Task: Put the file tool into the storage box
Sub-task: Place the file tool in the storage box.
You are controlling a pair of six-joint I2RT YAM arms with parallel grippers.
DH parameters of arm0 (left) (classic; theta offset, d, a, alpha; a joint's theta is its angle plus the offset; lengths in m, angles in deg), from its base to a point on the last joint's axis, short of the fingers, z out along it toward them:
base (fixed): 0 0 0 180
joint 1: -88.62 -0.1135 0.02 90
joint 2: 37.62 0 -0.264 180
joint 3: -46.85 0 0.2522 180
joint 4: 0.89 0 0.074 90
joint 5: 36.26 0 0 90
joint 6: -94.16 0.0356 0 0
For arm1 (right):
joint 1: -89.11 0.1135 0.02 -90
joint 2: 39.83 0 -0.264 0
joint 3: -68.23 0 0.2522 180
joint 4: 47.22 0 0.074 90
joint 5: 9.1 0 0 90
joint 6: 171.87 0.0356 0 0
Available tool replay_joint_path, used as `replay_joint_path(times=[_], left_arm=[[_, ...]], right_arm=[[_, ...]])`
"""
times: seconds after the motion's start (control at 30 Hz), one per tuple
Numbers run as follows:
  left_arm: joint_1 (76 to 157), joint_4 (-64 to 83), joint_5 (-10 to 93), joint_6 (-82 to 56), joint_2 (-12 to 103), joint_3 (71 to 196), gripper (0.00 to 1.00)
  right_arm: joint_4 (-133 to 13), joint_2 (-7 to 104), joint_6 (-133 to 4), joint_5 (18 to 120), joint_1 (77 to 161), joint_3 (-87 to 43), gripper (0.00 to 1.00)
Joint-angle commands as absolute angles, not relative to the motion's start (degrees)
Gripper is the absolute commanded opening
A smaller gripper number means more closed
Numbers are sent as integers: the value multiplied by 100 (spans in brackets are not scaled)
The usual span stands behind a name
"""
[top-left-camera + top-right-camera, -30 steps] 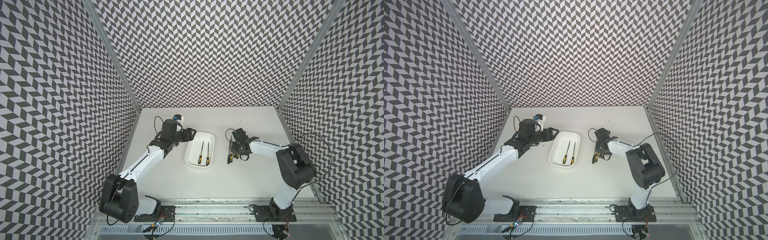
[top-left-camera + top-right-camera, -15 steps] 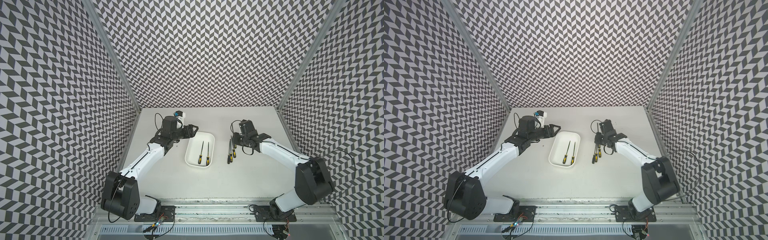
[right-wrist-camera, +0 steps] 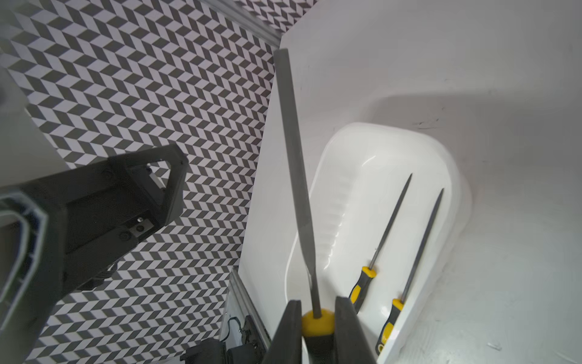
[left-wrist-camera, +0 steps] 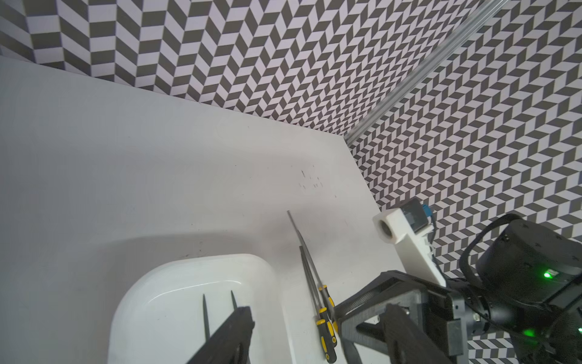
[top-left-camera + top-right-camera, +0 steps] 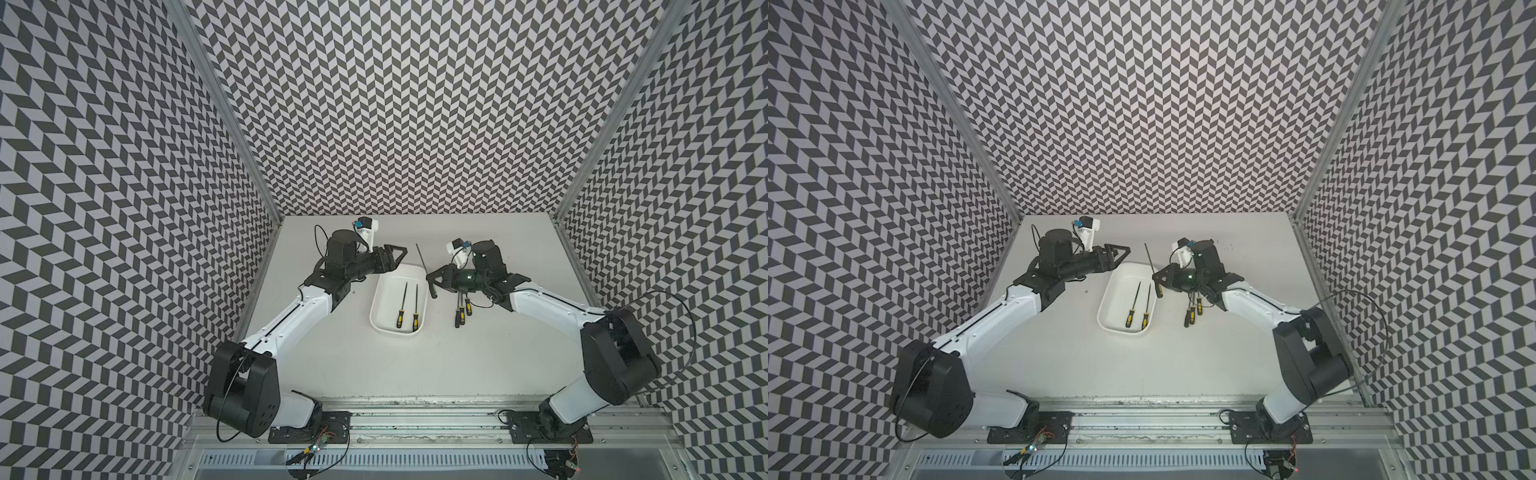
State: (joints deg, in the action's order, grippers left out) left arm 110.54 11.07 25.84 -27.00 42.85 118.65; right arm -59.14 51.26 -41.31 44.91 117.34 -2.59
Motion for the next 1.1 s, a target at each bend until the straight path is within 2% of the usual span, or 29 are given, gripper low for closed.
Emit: replay_joint_path(times=[0.0, 0.37, 0.5, 0.57, 0.6, 0.7, 0.8, 0.93, 1.0, 1.07], left_arm=[[11249, 918, 2659, -2665, 4445, 11800, 71], [11423, 903, 2833, -2634, 4710, 11835, 71], [11431, 794, 2830, -2693, 4767, 11869, 68], [11431, 706, 2787, -2745, 4804, 11868, 60], [11435, 661, 2746, -2763, 4822, 11858, 53], [11443, 641, 2810, -2809, 4793, 11819, 20], [11431, 682, 2976, -2821, 4687, 11713, 1], [11416, 883, 3036, -2665, 4638, 11748, 0], [11405, 1128, 3117, -2496, 4640, 11821, 0], [11406, 1355, 3225, -2282, 4615, 11864, 0]], right_arm=[[-5329, 5100, -4047, 4150, 11887, -472, 0], [-5101, 5253, -3836, 3972, 12178, -676, 0], [-5144, 5321, -3830, 3972, 12216, -804, 0], [-5180, 5352, -3831, 3970, 12222, -867, 0], [-5216, 5360, -3845, 3984, 12217, -902, 0], [-5353, 5379, -3904, 4067, 12221, -978, 0], [-5384, 5352, -3915, 4131, 12216, -978, 0], [-5484, 5310, -3995, 4218, 12216, -994, 3], [-5727, 5272, -4128, 4368, 12218, -1070, 21], [-6065, 5218, -4362, 4574, 12199, -1185, 27]])
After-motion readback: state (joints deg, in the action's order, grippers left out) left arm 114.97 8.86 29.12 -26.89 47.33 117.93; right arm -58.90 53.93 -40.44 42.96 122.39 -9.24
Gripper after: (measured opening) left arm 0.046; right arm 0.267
